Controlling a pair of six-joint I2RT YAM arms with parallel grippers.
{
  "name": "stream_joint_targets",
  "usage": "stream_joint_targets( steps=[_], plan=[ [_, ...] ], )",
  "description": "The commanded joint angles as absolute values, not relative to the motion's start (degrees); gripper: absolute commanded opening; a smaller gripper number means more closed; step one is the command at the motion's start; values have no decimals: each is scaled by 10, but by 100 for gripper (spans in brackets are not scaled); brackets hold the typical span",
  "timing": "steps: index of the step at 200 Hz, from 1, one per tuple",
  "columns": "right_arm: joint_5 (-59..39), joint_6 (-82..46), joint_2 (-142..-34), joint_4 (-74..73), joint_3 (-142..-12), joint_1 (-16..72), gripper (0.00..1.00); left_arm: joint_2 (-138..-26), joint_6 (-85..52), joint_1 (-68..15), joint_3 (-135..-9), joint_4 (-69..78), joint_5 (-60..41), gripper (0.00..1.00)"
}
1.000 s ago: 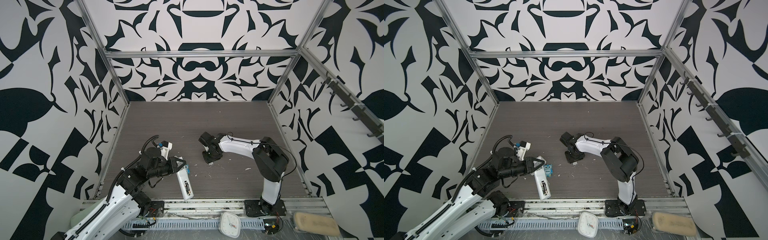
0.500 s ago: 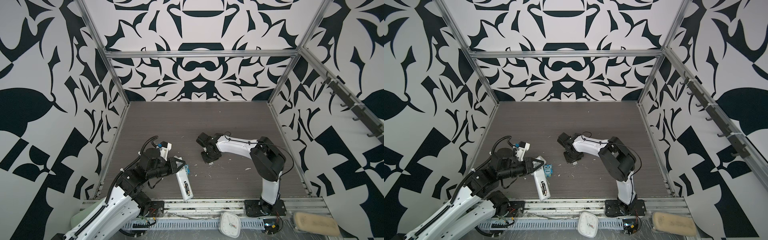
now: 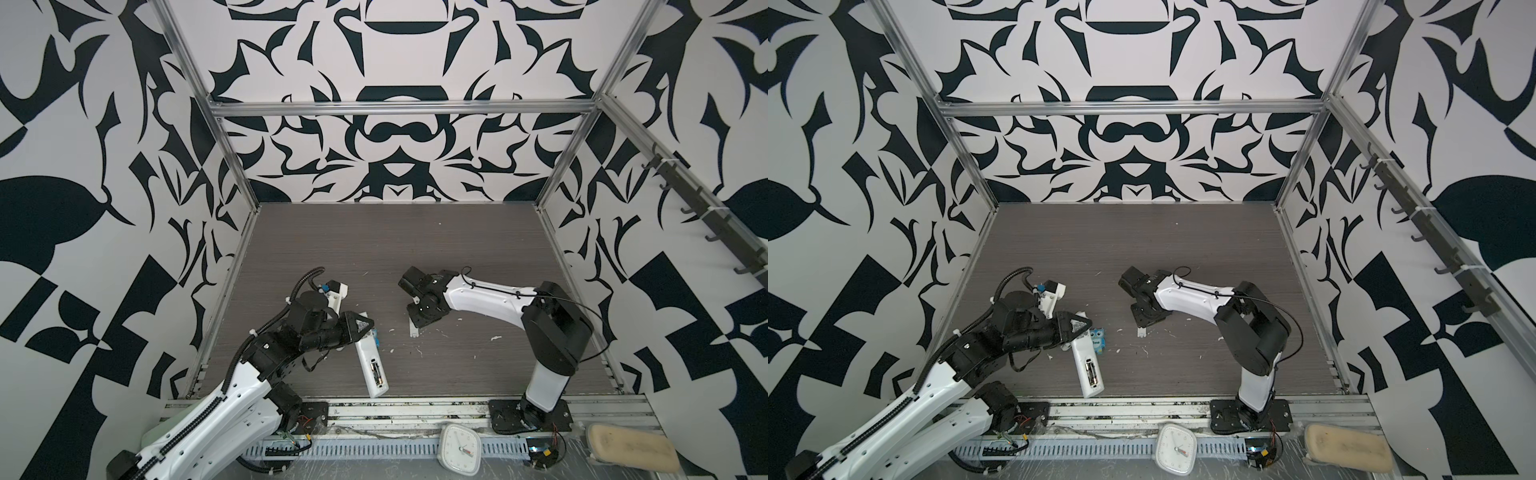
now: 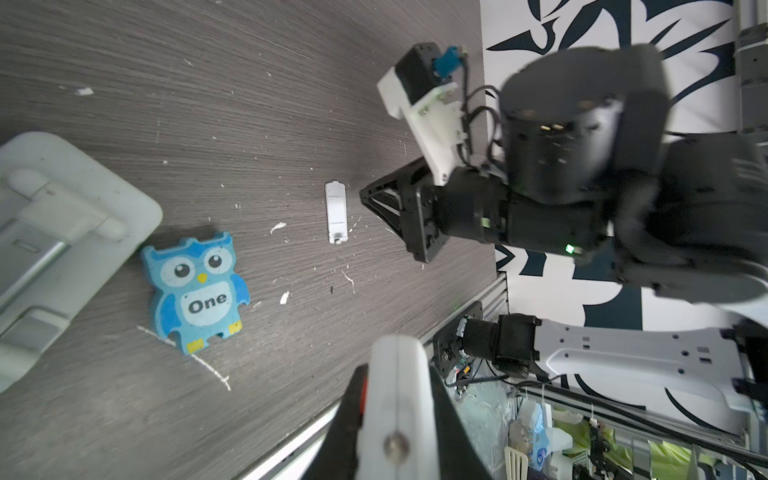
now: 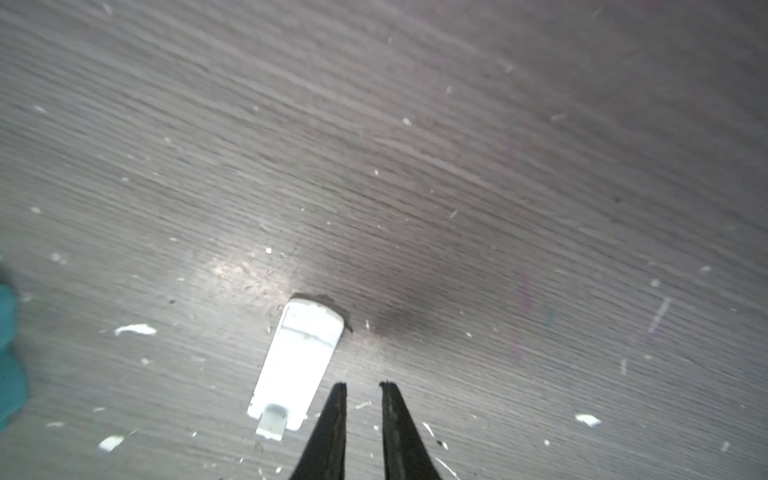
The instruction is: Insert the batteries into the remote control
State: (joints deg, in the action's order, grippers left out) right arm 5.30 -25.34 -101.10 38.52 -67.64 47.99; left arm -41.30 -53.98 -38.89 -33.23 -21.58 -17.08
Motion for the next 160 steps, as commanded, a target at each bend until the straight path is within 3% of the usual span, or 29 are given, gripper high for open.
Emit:
stream_joint_targets(
  steps=[1, 48, 85, 160],
  plan=[
    [66, -250, -979, 392, -674, 482, 24, -430, -540, -387, -323, -165, -156, 0],
    [46, -242, -946, 401, -682, 480, 48, -487, -554, -376, -305, -111, -139, 0],
    [18, -218, -917, 393, -691, 468, 60, -575, -551, -376, -307, -39, -139, 0],
    [-50, -191, -813, 391, -632, 400, 66, -741, -540, -376, -312, 104, -133, 0]
  ],
)
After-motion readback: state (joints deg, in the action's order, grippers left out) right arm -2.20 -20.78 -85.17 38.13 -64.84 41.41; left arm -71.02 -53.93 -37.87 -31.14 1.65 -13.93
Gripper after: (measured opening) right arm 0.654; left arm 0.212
